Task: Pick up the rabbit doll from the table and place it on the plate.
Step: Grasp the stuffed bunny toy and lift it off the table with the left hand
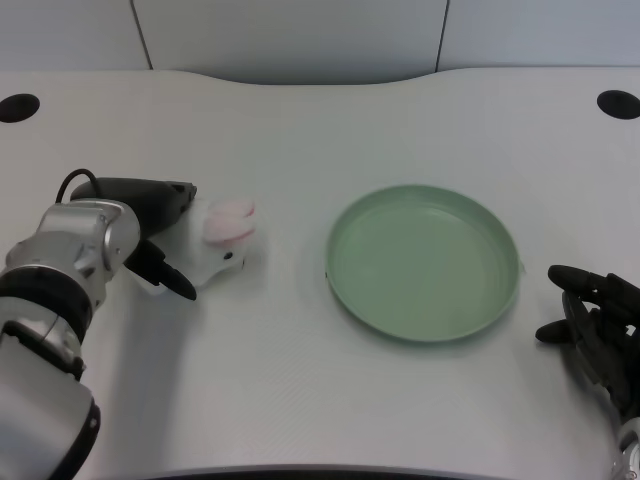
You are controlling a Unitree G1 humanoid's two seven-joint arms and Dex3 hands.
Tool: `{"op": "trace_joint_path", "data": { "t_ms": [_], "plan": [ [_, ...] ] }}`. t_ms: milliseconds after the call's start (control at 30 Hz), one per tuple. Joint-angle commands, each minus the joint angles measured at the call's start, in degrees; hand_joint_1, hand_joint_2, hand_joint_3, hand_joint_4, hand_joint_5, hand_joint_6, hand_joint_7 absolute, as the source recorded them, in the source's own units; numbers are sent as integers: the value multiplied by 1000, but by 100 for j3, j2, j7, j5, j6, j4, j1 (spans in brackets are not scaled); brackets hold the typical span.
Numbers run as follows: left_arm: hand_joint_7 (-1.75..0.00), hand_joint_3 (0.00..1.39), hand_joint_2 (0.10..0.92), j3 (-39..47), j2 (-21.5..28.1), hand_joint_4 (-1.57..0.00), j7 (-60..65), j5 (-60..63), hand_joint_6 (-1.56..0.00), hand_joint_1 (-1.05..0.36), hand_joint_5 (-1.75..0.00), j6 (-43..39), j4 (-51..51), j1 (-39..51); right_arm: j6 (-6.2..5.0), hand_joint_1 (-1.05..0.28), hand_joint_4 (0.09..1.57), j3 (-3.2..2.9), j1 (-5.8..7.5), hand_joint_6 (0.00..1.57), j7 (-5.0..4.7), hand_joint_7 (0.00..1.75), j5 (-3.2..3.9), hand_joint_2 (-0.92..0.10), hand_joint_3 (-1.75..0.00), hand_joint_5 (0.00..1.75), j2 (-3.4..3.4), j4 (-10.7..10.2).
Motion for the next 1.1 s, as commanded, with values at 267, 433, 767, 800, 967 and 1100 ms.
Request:
{"op": "trace_joint_path", "data": {
  "t_ms": [267,433,767,800,967,1100],
  "plan": [
    [-26,1,788,-501,-81,-62,1191,435,-61,-800,-39,270,224,144,-120,-424,911,-29,170,919,-1,382,69,-921,-336,1049,2,-91],
    [-54,2,792,-410,-66,-155,1210,327,-147,-754,-88,329,251,164,-122,-424,884,-46,228,915,62,387,101,-921,-333,1039,-16,-112],
    [-798,3,828,33,-50,-453,976,-160,-562,-544,-1037,-24,246,193,-116,-425,889,-18,306,902,56,380,82,-921,-329,990,11,-253],
    [-924,3,828,38,-52,-478,955,-171,-553,-534,-1121,-23,246,182,-114,-426,891,-7,309,902,27,380,59,-921,-328,989,11,-257],
    [-1651,2,811,213,-71,-436,1026,-305,-454,-496,-1654,-59,227,189,-121,-426,907,2,289,908,5,386,63,-921,-327,987,10,-219],
    [-1451,3,832,259,-91,-578,1063,-356,-611,-490,-1530,-10,215,176,-145,-420,925,-23,263,908,91,388,126,-921,-320,987,9,-180]
  ]
}}
